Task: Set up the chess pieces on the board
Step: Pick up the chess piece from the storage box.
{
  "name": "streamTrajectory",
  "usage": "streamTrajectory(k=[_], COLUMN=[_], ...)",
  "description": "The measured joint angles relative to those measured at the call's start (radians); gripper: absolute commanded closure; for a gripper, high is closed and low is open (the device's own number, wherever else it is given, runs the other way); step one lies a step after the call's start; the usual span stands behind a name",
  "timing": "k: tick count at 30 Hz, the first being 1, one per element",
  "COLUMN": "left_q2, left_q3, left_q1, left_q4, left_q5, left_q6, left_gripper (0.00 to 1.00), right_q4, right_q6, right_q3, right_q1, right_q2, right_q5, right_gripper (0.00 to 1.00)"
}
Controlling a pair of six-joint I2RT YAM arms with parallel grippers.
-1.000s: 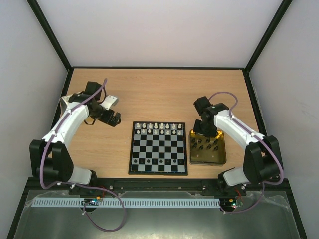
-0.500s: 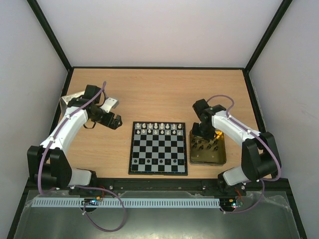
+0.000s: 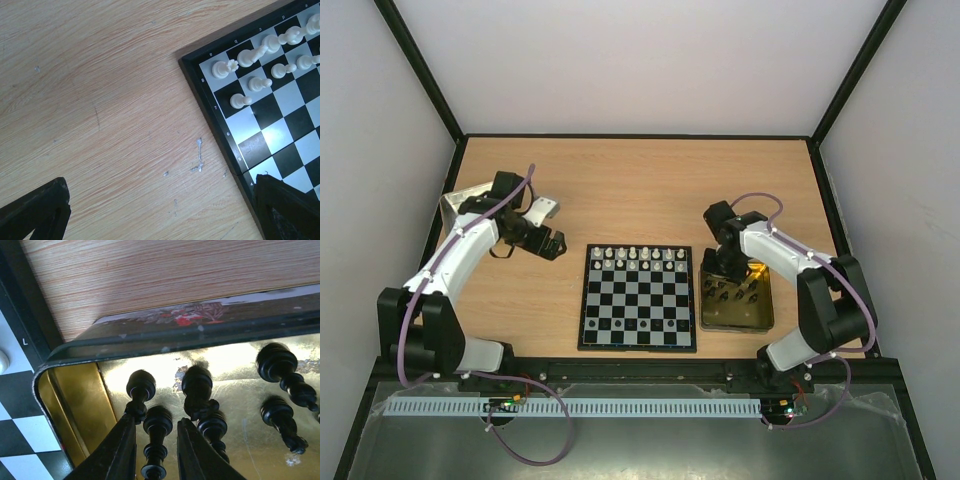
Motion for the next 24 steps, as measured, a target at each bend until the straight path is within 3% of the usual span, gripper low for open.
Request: streamTrajectory(k=[24], left_q2=[0.009], left_q3=[-0.002], left_q1=[-0.017], left_q4=[0.008], left_q5=[0.003], left_q6=[-0.003], left_gripper=[0.01], right_q4=[0.017], right_q6=[0.001], right_q3=[0.024], right_q1=[0.032], right_q2=[0.057], right_q5=[-0.003], right_gripper=[0.80])
